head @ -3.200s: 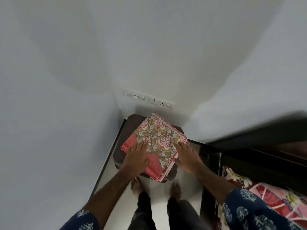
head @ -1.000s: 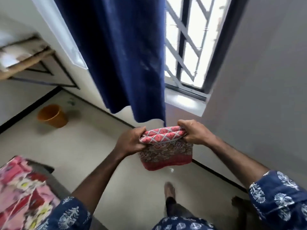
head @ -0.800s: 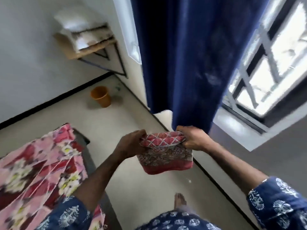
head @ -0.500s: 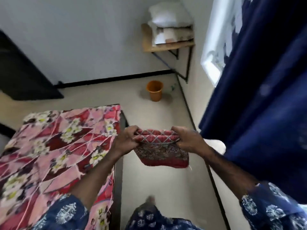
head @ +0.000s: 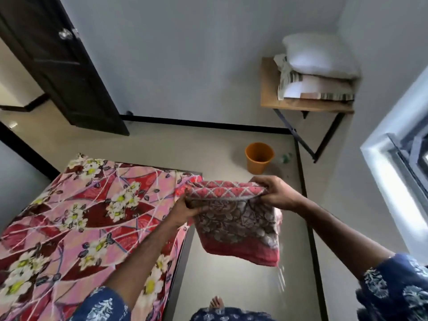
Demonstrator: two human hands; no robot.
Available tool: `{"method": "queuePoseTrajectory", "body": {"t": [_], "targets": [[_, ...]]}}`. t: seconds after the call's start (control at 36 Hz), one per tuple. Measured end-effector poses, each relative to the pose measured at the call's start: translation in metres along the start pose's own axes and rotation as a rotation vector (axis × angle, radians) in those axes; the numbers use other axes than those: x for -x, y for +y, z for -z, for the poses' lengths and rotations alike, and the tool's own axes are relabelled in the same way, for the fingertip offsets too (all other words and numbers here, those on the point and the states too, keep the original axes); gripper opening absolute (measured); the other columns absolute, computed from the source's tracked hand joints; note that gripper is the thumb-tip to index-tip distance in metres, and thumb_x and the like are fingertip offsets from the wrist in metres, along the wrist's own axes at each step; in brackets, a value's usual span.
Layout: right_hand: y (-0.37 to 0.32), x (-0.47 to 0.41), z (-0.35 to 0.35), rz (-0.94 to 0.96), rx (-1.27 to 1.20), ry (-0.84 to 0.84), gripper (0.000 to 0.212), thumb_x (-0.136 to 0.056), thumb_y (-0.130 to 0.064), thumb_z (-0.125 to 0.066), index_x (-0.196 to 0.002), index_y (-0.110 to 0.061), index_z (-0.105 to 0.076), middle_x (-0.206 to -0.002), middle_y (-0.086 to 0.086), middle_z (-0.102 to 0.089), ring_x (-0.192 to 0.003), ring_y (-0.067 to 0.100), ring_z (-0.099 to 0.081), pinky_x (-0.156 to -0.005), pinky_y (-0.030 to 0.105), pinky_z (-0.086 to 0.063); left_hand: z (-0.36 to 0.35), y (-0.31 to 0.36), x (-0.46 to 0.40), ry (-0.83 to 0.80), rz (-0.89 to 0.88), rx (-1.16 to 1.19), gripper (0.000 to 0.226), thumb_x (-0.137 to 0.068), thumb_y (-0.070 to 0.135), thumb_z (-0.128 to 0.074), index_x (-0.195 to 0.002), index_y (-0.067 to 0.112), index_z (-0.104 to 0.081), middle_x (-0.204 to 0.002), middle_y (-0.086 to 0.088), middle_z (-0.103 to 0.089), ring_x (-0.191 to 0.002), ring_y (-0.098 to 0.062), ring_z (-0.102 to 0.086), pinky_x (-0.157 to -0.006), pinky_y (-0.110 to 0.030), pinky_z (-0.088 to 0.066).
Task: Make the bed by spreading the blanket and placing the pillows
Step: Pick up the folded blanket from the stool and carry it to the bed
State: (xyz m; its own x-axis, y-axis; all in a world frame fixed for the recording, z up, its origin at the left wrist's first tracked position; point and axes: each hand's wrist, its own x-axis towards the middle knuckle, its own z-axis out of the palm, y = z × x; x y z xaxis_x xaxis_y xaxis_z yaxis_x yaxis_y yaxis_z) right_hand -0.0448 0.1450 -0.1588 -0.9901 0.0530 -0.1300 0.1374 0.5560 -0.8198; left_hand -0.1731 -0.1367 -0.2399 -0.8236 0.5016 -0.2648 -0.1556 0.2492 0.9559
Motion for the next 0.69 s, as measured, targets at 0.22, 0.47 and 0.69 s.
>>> {"method": "queuePoseTrajectory", "body": {"t": [0.22, 0.47, 0.69], "targets": [[0.021, -0.122, 0.071, -0.032, -0.502, 0.174, 0.056, -0.066, -0.013, -0.086, -0.112, 0.01, -0.062, -0.098, 0.013, -0.071, -0.086, 0.021, -0.07, -0.076, 0.029, -0.061, 0.01, 0.035, -0.117, 0.143, 0.005, 0.044, 0.069, -0.042, 0.055, -0.096, -0.096, 0.021, -0.071, -0.082, 0.014, -0.076, -0.086, -0.009, -0.072, -0.077, -0.02, -0.057], [0.065, -0.28, 0.14, -0.202, -1.042, 0.137, 0.039, -0.095, -0.035, -0.066, -0.122, -0.006, -0.068, -0.114, 0.021, -0.074, -0.097, 0.031, -0.073, -0.076, 0.041, -0.063, -0.006, 0.107, -0.269, 0.24, -0.035, 0.134, 0.01, -0.088, 0.015, -0.073, -0.096, 0.021, -0.071, -0.079, 0.019, -0.075, -0.079, 0.006, -0.071, -0.07, -0.009, -0.052], [0.094, -0.421, 0.225, -0.142, -1.143, -0.17, 0.082, -0.057, -0.039, -0.099, -0.127, -0.008, -0.069, -0.132, 0.015, -0.067, -0.121, 0.03, -0.066, -0.104, 0.046, -0.053, -0.006, 0.175, -0.389, 0.365, -0.048, 0.334, 0.079, -0.057, 0.06, -0.086, -0.112, 0.006, -0.069, -0.085, 0.014, -0.077, -0.082, 0.001, -0.073, -0.068, -0.012, -0.054]]}}
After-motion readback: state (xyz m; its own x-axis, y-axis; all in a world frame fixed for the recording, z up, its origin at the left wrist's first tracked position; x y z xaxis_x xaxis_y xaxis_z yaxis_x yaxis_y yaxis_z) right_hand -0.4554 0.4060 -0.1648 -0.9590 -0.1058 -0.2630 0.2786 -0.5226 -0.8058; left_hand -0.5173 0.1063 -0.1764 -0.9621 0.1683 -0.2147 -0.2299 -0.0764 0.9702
